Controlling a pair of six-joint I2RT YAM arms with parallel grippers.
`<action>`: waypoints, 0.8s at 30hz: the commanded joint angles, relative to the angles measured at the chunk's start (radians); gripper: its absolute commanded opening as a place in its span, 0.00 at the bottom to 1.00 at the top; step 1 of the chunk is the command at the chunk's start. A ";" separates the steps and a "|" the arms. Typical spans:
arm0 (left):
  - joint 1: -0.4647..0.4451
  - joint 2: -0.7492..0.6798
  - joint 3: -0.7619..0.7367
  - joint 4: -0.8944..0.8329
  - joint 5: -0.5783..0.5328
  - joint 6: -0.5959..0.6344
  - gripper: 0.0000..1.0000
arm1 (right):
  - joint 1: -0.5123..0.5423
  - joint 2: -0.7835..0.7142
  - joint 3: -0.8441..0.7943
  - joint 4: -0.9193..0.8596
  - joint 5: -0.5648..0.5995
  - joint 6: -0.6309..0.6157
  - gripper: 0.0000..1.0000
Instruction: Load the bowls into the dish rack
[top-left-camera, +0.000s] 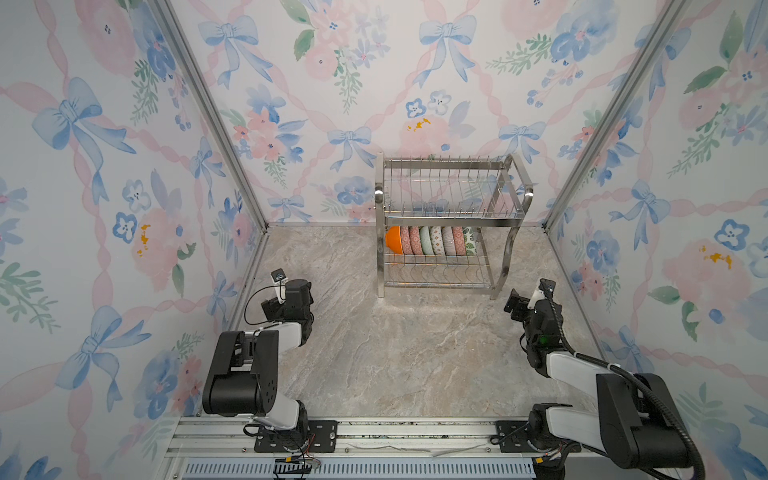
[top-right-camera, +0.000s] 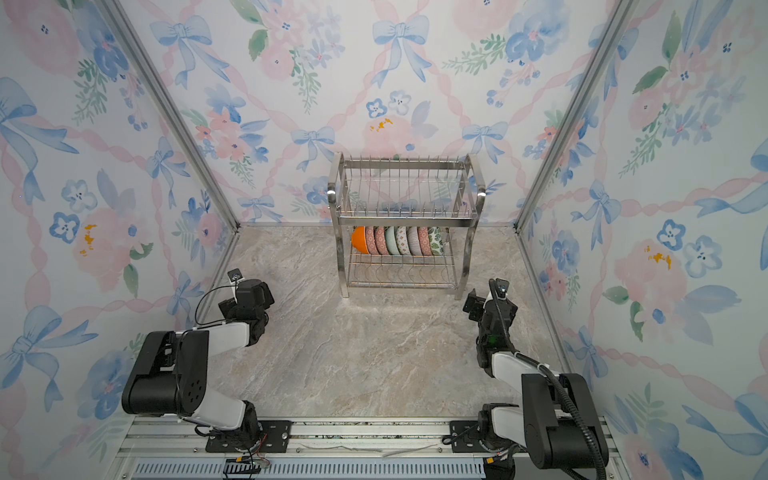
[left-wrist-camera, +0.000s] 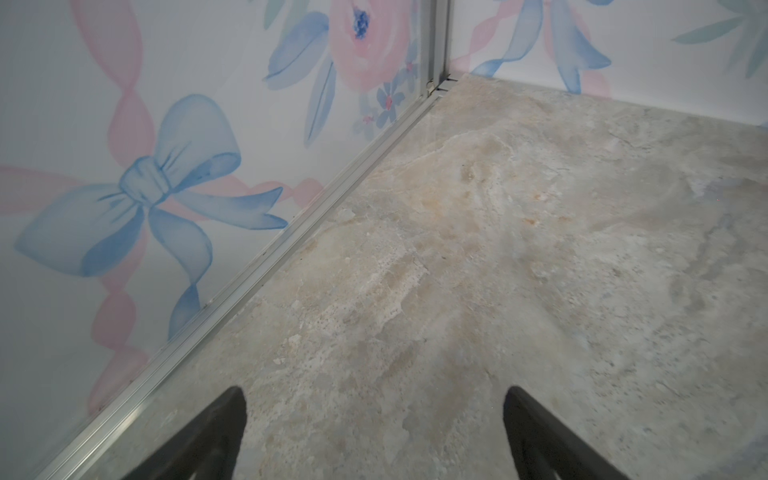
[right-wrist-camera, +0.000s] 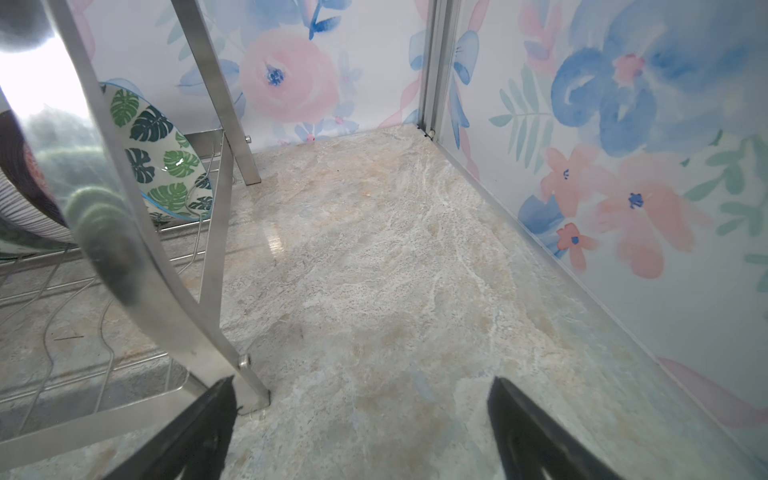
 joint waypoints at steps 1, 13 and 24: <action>-0.054 0.022 -0.017 0.132 0.088 0.127 0.98 | 0.011 0.024 -0.023 0.121 0.038 -0.033 0.97; -0.125 0.051 -0.084 0.329 0.125 0.232 0.98 | 0.011 0.183 -0.083 0.411 0.069 -0.026 0.96; -0.112 0.031 -0.124 0.376 0.148 0.220 0.98 | 0.014 0.250 0.042 0.225 -0.117 -0.097 0.97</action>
